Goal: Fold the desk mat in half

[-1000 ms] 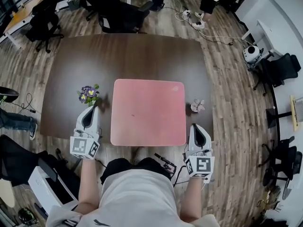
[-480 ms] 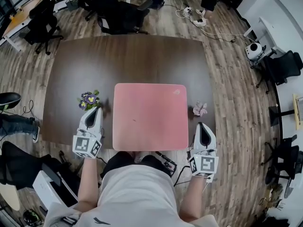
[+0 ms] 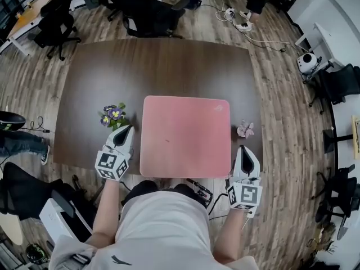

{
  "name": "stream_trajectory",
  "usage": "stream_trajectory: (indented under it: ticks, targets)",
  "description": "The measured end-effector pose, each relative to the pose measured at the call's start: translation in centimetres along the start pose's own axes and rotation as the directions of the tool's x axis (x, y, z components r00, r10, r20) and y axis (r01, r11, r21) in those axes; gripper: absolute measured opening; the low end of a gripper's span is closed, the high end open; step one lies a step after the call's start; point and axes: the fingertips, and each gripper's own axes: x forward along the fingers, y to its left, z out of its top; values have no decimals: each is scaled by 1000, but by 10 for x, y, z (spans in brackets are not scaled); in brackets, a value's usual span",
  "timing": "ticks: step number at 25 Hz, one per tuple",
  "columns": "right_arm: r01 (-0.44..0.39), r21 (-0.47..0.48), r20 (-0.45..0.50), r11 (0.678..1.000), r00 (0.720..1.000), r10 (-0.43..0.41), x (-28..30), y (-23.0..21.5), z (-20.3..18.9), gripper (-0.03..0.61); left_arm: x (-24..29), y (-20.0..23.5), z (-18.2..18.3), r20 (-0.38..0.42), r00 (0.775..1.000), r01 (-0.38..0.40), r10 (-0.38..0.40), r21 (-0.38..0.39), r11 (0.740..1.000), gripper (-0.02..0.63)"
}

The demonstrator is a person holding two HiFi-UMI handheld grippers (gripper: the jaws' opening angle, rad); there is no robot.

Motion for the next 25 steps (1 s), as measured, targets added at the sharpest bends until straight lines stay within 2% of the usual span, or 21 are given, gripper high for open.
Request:
stream_trajectory:
  ticks: [4, 7, 9, 12, 14, 19, 25]
  targets:
    - [0, -6, -18, 1000, 1000, 0, -2, 2, -10, 3, 13, -4, -38, -98, 995, 13, -19, -57, 998, 6]
    - [-8, -3, -31, 1000, 1000, 8, -4, 4, -18, 3, 26, -12, -75, -216, 975, 29, -43, -68, 997, 79]
    - [-16, -9, -42, 1000, 999, 16, -5, 6, -23, 3, 35, -15, -102, -303, 952, 29, -51, -75, 997, 104]
    - [-19, -16, -58, 1000, 998, 18, -8, 3, -29, 2, 48, -22, -141, -430, 900, 31, -73, -104, 994, 211]
    - [-15, -6, -65, 1000, 998, 14, -12, 1, -33, 3, 55, -26, -156, -487, 870, 36, -79, -97, 995, 260]
    - [-21, 5, -76, 1000, 997, 21, -15, 3, -37, 3, 62, -17, -184, -582, 813, -32, -13, -67, 997, 319]
    - [-13, 13, -81, 1000, 997, 14, -13, 1, -40, 3, 66, -14, -191, -607, 794, -77, 31, -51, 996, 328]
